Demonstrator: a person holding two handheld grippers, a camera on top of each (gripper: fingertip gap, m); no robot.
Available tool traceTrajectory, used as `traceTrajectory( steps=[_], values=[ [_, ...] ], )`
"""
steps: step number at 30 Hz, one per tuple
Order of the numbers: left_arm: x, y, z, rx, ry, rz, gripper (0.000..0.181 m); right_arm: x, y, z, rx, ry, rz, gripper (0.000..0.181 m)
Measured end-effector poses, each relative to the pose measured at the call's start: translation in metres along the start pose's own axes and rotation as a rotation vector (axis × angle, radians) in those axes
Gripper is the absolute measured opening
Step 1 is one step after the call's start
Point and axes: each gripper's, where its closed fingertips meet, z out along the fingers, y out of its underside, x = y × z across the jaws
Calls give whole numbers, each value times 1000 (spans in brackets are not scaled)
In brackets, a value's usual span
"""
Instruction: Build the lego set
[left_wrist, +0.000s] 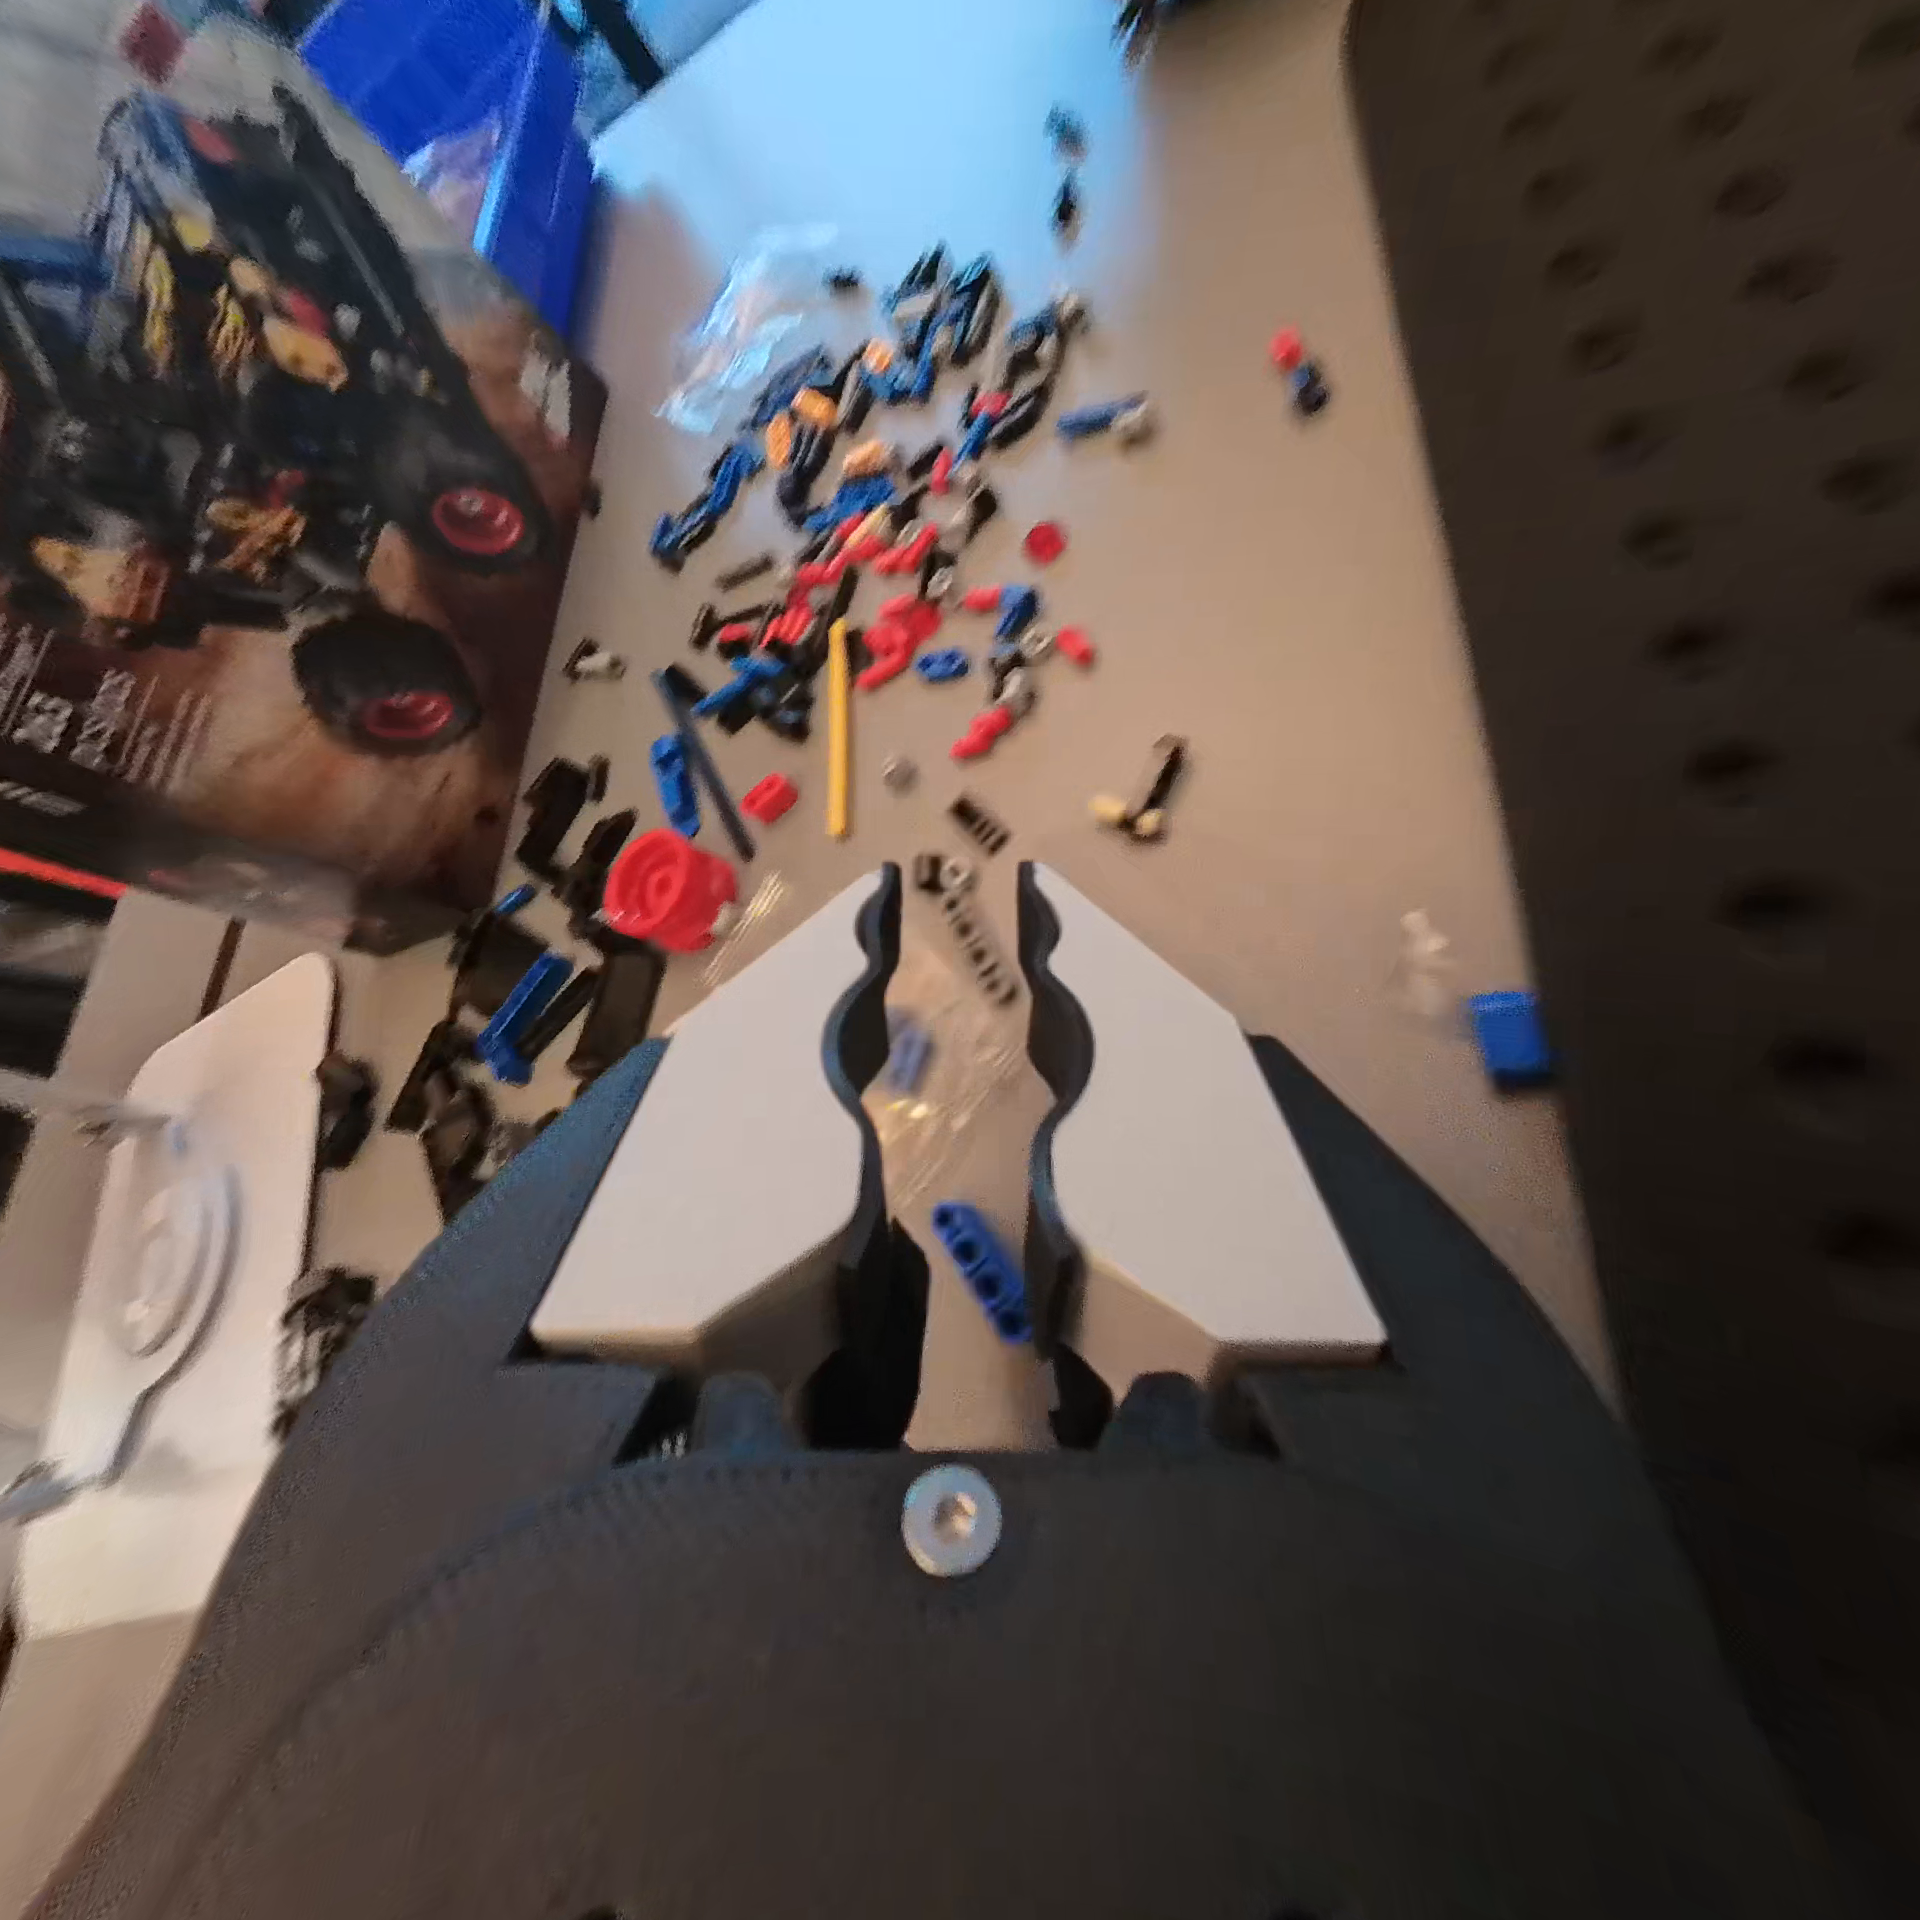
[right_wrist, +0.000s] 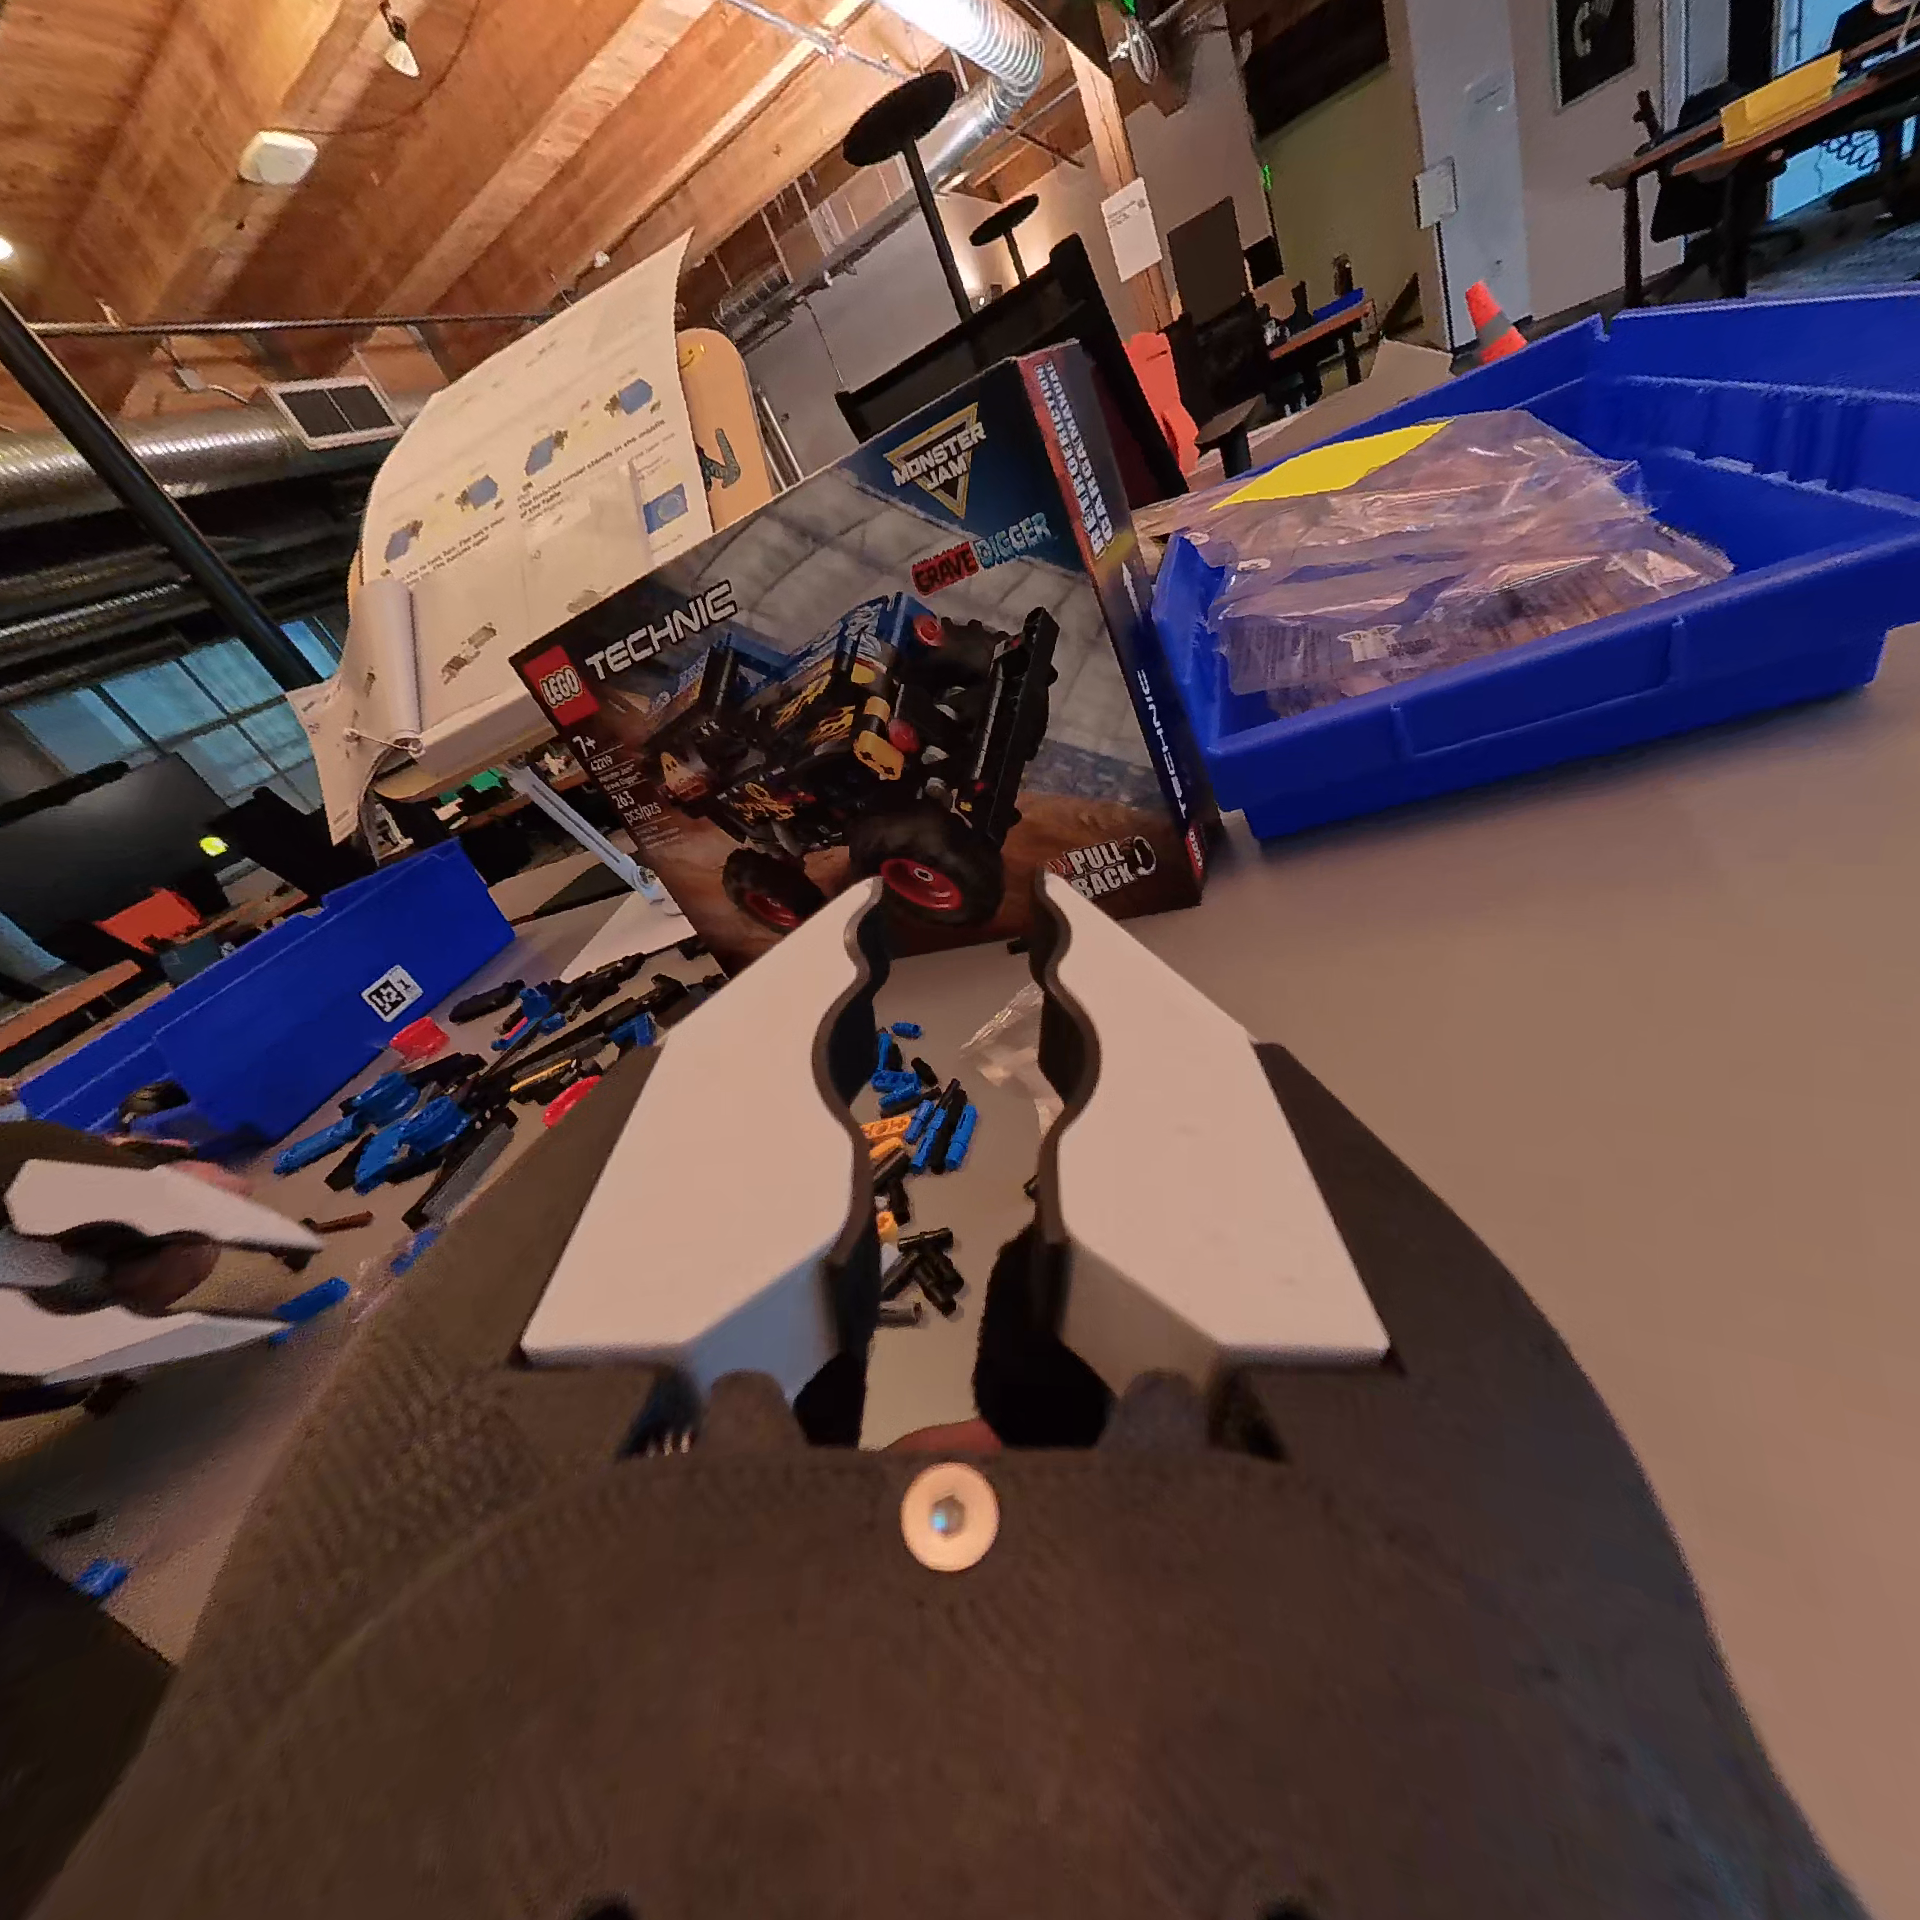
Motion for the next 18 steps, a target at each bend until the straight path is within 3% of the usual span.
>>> traceTrajectory(
  steps=[6, 18],
  values=[
    [-16, 31, 5, -149, 49, -54, 26, -2, -1, 0, 3, -14, -6, 25],
    [-8, 49, 4, -206, 118, 6, 0, -6, 2, 3, -12, -26, -26, 24]
  ],
)
